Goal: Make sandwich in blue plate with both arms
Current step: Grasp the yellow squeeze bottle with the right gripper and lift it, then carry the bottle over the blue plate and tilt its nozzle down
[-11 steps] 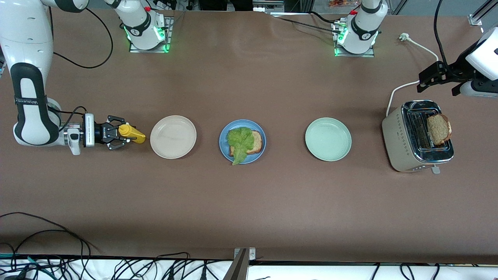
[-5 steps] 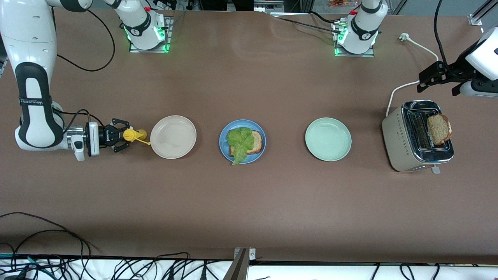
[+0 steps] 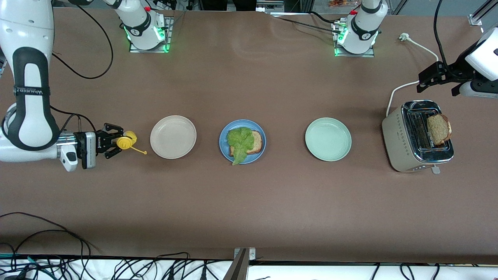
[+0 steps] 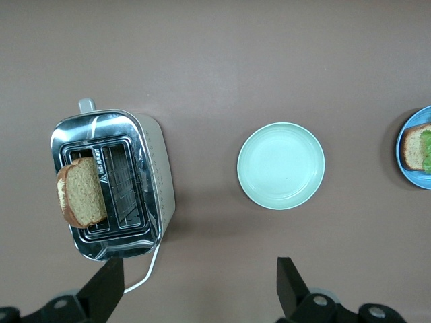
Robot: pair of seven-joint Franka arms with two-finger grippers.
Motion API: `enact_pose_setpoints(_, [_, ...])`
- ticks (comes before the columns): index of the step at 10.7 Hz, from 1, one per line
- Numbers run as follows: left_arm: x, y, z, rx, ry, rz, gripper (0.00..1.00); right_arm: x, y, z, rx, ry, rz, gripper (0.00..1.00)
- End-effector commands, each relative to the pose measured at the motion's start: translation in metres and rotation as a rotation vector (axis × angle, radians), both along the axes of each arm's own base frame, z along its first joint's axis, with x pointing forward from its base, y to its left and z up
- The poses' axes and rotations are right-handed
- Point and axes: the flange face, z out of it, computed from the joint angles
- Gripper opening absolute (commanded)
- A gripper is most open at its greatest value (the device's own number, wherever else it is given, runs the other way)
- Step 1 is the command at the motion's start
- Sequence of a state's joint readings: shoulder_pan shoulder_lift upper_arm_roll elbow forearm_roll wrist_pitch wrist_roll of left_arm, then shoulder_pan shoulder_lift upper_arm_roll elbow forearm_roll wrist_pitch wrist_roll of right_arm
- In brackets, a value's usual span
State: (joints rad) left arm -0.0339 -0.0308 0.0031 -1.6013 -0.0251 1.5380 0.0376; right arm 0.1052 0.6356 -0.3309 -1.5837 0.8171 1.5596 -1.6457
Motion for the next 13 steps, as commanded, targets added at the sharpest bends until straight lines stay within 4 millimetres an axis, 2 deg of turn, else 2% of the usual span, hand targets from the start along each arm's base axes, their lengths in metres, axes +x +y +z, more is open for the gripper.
enact_pose_setpoints(1, [0.000, 0.000, 0.000, -0.019, -0.007, -0.019, 1.00, 0.015, 0.047, 0.053, -0.229, 0.083, -0.003, 0.12])
enact_pose_setpoints(3, [0.003, 0.003, -0.005, -0.020, -0.001, -0.014, 1.00, 0.025, 0.088, 0.072, -0.334, 0.097, -0.020, 0.12])
enact_pose_setpoints(6, [0.003, 0.003, -0.004, -0.020, -0.002, -0.014, 1.00, 0.032, 0.169, 0.094, -0.546, 0.006, 0.049, 0.12])
enact_pose_setpoints(7, [0.001, 0.004, -0.006, -0.022, 0.004, -0.012, 1.00, 0.030, 0.201, 0.094, -0.614, -0.033, 0.080, 0.12])
enact_pose_setpoints(11, [0.002, 0.000, -0.003, -0.023, -0.002, -0.018, 1.00, 0.019, 0.307, 0.082, -0.875, -0.218, 0.244, 0.12])
enact_pose_setpoints(13, [0.003, -0.001, -0.006, -0.023, 0.003, -0.020, 1.00, -0.001, 0.362, 0.075, -0.991, -0.319, 0.325, 0.12])
